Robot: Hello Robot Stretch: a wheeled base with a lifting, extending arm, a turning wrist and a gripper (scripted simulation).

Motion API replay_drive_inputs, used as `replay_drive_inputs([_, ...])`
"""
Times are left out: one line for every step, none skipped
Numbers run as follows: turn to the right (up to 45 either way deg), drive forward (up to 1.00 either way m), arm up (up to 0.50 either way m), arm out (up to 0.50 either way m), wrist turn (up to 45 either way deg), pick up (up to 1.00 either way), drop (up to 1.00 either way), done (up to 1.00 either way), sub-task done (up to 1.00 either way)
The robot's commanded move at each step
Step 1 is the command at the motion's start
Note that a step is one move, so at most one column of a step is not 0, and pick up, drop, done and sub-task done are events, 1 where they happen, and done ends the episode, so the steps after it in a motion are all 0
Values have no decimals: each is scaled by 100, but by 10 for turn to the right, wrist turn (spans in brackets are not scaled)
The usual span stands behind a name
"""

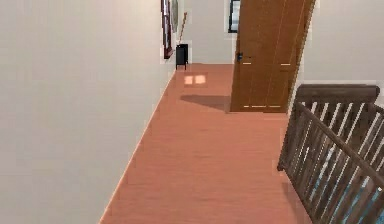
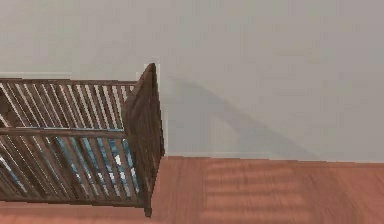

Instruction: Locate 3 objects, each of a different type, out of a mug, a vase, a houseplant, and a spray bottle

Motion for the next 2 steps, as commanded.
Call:
replay_drive_inputs([0, 30, 0, 0, 0, 0, 0, 0, 0])
replay_drive_inputs([30, 0, 0, 0, 0, 0, 0, 0, 0])
